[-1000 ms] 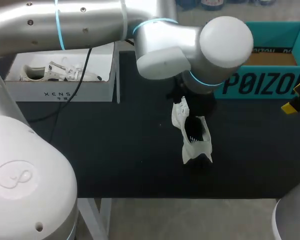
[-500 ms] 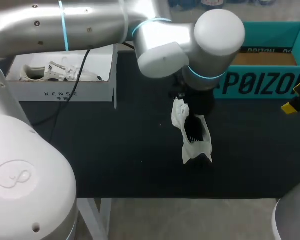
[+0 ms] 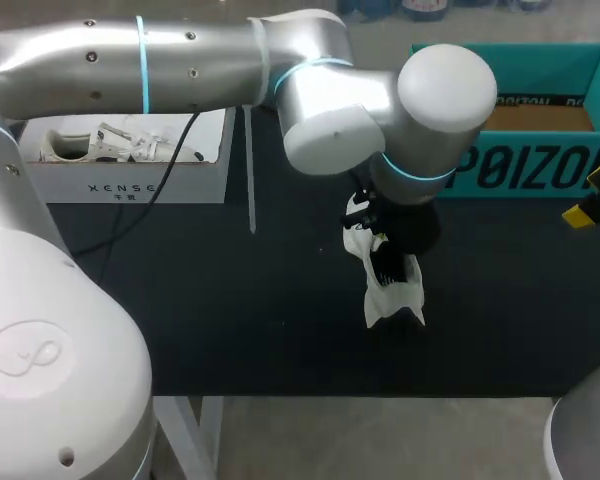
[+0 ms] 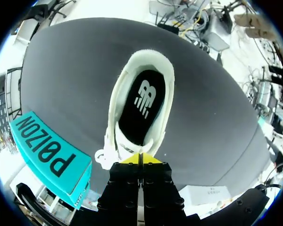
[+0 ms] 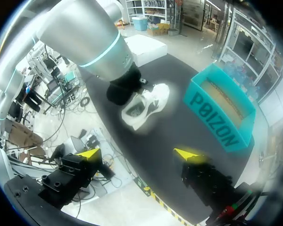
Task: Take the shoe out of the shoebox, open the shoe tongue, remove and reinsert the insole, then place the shoe into the shoebox
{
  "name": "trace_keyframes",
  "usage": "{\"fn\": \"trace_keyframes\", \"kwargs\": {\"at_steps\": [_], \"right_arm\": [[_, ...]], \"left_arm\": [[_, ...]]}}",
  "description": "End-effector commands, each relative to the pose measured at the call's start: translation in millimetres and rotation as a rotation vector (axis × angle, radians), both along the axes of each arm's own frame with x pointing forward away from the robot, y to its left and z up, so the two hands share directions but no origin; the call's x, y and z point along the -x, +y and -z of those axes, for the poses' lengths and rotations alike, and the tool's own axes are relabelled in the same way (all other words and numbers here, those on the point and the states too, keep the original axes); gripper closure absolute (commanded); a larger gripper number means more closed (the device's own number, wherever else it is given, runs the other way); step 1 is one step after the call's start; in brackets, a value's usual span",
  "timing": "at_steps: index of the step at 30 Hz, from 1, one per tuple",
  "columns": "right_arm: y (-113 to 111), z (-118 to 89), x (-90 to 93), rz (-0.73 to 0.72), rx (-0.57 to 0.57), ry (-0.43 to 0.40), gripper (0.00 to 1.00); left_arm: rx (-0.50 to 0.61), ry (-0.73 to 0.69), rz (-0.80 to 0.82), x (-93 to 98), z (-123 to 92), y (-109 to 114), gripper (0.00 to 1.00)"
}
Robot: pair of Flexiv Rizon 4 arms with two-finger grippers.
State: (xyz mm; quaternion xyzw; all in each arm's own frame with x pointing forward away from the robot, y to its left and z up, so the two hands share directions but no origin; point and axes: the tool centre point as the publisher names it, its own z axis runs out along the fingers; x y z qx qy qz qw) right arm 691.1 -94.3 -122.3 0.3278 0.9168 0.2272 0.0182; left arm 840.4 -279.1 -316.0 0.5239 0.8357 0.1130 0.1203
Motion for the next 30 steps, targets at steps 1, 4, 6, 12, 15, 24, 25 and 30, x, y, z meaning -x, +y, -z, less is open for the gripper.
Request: {"fn": "trace_keyframes", "kwargs": {"at_steps": [1,4,6,12,15,24,25,30], "right_arm": [[1,0,-2.8,-0.001,0.002,0.005,0.0],[1,0,-2.8,-0.001,0.002,0.005,0.0],[1,0,-2.8,-0.001,0.002,0.005,0.0],[1,0,-2.8,-0.001,0.002,0.005,0.0],[1,0,-2.8,-0.001,0.002,0.005,0.0],[1,0,-2.8,-0.001,0.002,0.005,0.0],[1,0,-2.8,-0.001,0.002,0.005,0.0],[1,0,-2.8,-0.001,0.002,0.005,0.0]], "left_arm": [[0.058,0.034,-0.089,13.8,-11,11,1.0],[0.104,0.083,-0.163,23.1,-9,18,1.0],[0.142,0.121,-0.211,29.6,-8,23,1.0],[0.075,0.273,-0.355,55.0,-13,21,1.0],[0.057,0.306,-0.41,66.8,-18,21,1.0],[0.021,0.348,-0.433,90.1,-27,11,1.0],[-0.003,0.349,-0.442,92.7,-28,12,1.0],[0.046,0.342,-0.467,100.6,-28,21,1.0]]}}
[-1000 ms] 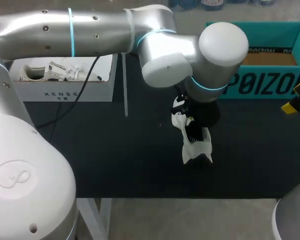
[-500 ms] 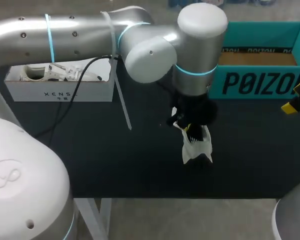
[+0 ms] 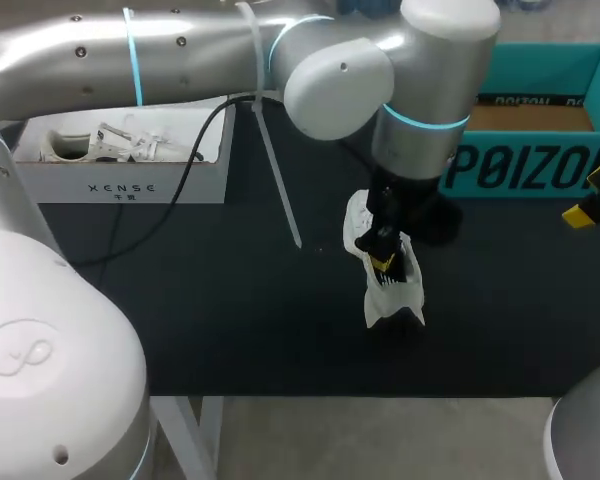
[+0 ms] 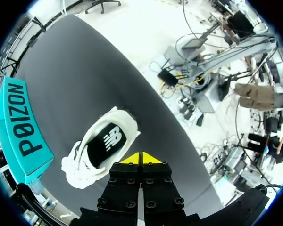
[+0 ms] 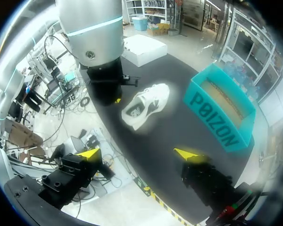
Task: Take the shoe out of the shoebox, open the shoe tongue, remove and reinsert the insole, then place the shoe into the shoebox
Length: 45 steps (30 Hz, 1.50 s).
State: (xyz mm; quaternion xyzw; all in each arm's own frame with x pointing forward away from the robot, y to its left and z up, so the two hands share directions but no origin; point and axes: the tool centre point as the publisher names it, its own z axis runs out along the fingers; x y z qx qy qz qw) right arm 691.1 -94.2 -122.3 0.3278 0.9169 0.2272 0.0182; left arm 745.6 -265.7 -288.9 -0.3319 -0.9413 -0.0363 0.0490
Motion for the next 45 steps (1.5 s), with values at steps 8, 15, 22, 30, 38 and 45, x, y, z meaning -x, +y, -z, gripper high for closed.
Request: {"fn": "trace_keyframes", "kwargs": {"at_steps": [8,15,22,30,38,45], "right_arm": [[1,0,-2.8,0.0,0.002,0.005,0.0],[1,0,-2.8,0.0,0.002,0.005,0.0],[1,0,-2.8,0.0,0.002,0.005,0.0],[1,0,-2.8,0.0,0.002,0.005,0.0],[1,0,-2.8,0.0,0.002,0.005,0.0],[1,0,-2.8,0.0,0.002,0.005,0.0]], "left_arm": [[0.007,0.028,-0.043,9.5,2,14,0.0],[0.007,0.028,-0.043,9.5,2,14,0.0],[0.007,0.028,-0.043,9.5,2,14,0.0],[0.007,0.028,-0.043,9.5,2,14,0.0],[-0.046,0.017,-0.213,13.9,10,8,0.0],[-0.112,-0.021,-0.394,23.2,13,3,0.0]]}}
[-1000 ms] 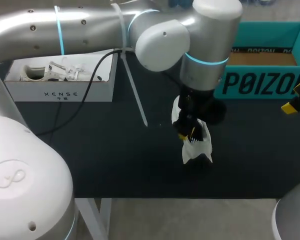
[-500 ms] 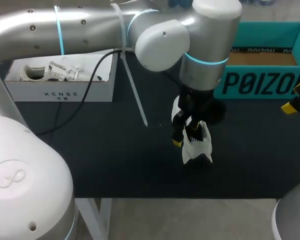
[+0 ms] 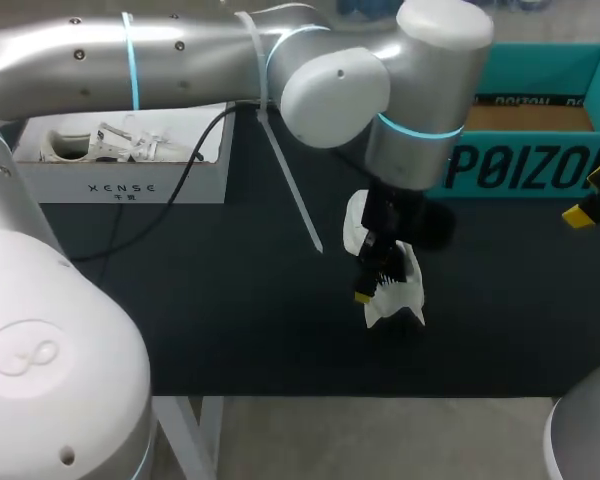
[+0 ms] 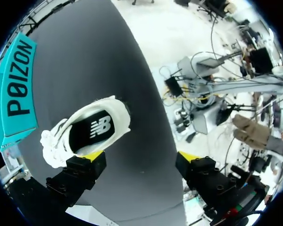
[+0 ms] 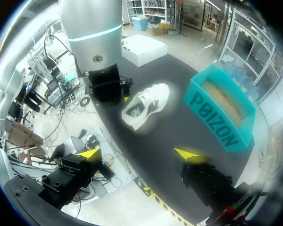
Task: Take the shoe out of the shoebox, open the shoe tongue, remove and reinsert the insole, then place the shoe into the shoebox
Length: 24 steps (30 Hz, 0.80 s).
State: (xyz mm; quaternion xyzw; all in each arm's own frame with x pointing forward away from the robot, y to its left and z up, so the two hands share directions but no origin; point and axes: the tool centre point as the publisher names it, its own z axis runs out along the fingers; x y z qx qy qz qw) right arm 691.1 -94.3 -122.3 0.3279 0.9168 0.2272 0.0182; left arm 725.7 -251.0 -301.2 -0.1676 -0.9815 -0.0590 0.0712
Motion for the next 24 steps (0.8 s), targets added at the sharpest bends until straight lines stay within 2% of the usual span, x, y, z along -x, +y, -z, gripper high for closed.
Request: {"fn": "trace_keyframes", "kwargs": {"at_steps": [1,7,11,24], "right_arm": [[1,0,-2.8,-0.001,0.002,0.005,0.0],[1,0,-2.8,-0.001,0.002,0.005,0.0],[1,0,-2.8,-0.001,0.002,0.005,0.0],[1,0,-2.8,-0.001,0.002,0.005,0.0]], "left_arm": [[-0.041,-0.031,-0.059,5.0,1,-12,0.0],[0.017,-0.074,-0.104,16.2,0,-16,0.0],[0.006,-0.084,-0.143,20.4,3,-18,0.0],[0.056,-0.099,-0.159,25.6,21,-22,0.0]]}}
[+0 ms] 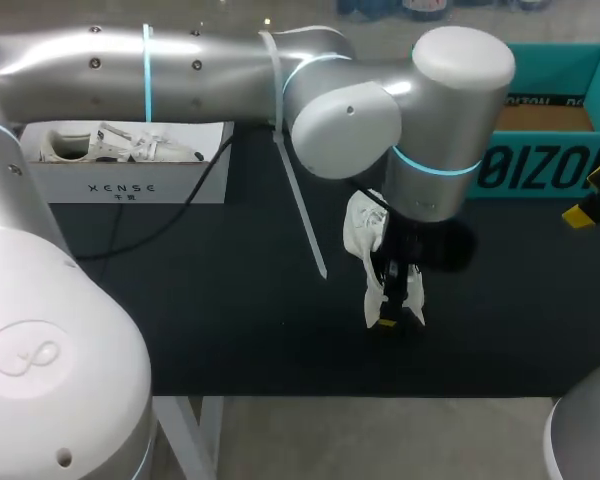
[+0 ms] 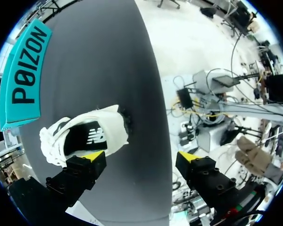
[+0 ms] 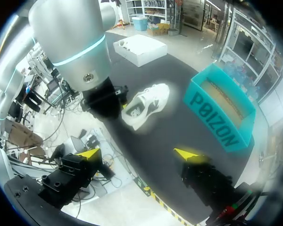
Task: Take the shoe out of the shoebox, open the shoe tongue, remove and reinsert the insole, then place the shoe into the shoebox
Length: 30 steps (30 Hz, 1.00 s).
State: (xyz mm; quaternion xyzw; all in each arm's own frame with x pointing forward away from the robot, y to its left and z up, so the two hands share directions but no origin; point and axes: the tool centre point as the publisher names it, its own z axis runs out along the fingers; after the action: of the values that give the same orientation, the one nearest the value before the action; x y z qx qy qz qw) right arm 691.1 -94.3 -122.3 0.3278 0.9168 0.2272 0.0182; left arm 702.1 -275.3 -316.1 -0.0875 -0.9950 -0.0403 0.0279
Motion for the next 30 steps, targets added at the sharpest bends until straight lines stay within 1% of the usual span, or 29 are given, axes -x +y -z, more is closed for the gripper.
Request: {"fn": "trace_keyframes", "kwargs": {"at_steps": [1,11,14,30], "right_arm": [[1,0,-2.8,-0.001,0.002,0.005,0.0],[1,0,-2.8,-0.001,0.002,0.005,0.0],[1,0,-2.8,-0.001,0.002,0.005,0.0],[1,0,-2.8,-0.001,0.002,0.005,0.0]], "left_arm": [[0.013,-0.01,-0.003,1.4,8,1,0.0],[-0.007,-0.02,-0.023,-7.6,23,-6,0.0],[0.004,-0.02,-0.017,-9.9,27,-7,0.0],[0.003,-0.018,-0.033,-21.9,41,-17,0.0]]}}
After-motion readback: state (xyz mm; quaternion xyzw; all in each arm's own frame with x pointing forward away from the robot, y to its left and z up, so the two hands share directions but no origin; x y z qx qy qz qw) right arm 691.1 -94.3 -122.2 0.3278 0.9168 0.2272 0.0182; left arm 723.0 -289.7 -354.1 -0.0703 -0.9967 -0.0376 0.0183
